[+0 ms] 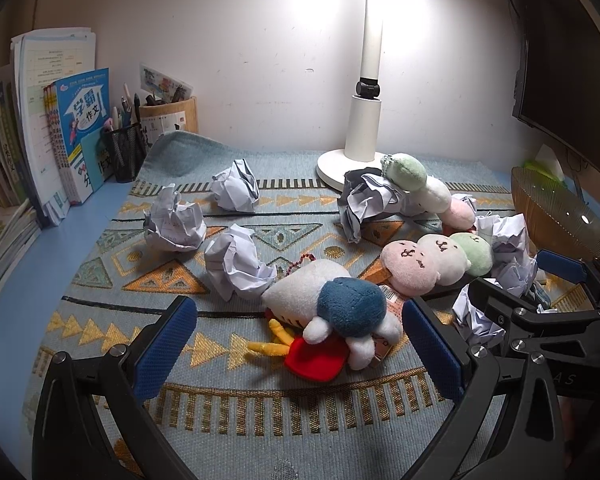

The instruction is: Organize objects

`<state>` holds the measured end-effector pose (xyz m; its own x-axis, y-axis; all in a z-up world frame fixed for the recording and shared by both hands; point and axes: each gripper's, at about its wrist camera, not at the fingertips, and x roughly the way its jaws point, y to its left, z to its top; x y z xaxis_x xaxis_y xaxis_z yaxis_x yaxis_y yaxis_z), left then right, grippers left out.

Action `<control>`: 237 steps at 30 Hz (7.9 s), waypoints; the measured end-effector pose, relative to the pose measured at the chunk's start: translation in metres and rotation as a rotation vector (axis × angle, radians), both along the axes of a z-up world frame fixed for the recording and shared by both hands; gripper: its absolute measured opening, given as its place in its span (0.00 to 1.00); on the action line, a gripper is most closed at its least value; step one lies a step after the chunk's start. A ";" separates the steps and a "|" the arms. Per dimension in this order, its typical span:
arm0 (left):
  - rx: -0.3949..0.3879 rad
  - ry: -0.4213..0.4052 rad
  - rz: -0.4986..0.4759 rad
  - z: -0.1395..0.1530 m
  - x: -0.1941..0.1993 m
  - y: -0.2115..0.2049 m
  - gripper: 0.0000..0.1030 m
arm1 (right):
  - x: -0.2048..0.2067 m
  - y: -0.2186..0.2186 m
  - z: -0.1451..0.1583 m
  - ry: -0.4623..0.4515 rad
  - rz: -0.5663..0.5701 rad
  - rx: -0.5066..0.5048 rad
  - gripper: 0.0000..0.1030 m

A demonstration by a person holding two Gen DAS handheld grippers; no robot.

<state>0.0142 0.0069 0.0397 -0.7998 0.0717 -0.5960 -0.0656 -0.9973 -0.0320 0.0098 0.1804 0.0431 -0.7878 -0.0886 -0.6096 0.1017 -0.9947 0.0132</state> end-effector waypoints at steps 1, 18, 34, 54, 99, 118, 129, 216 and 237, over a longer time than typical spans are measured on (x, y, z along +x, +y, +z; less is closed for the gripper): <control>0.000 0.000 0.000 0.000 0.000 0.000 1.00 | 0.000 0.000 0.000 -0.001 0.000 0.000 1.00; -0.004 -0.005 0.007 -0.002 0.000 -0.001 1.00 | -0.001 0.001 -0.002 -0.045 -0.008 -0.015 1.00; 0.094 0.027 0.032 0.012 0.021 -0.024 0.99 | 0.018 0.020 0.015 -0.053 0.015 -0.123 1.00; 0.178 -0.191 -0.063 -0.008 0.035 -0.032 0.93 | 0.043 0.043 -0.005 -0.207 0.068 -0.183 0.71; 0.136 -0.105 -0.203 0.002 0.106 0.016 0.46 | 0.091 0.052 -0.024 -0.360 0.135 -0.202 0.54; 0.062 -0.150 -0.079 -0.024 0.094 0.030 0.69 | 0.100 0.068 -0.024 -0.343 0.103 -0.261 0.79; 0.068 -0.064 -0.152 0.007 0.103 0.050 0.62 | 0.110 0.085 0.014 -0.205 0.100 -0.302 0.48; 0.065 -0.175 -0.259 -0.007 -0.018 0.015 0.93 | 0.005 0.011 -0.019 -0.263 0.122 -0.209 0.69; -0.082 -0.251 -0.402 -0.029 -0.032 0.060 0.36 | 0.010 0.015 -0.015 -0.183 0.143 -0.229 0.42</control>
<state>-0.0175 0.0667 0.0111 -0.5494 0.2905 -0.7835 -0.4465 -0.8946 -0.0187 0.0193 0.1956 0.0277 -0.6366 -0.3422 -0.6911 0.2159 -0.9394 0.2663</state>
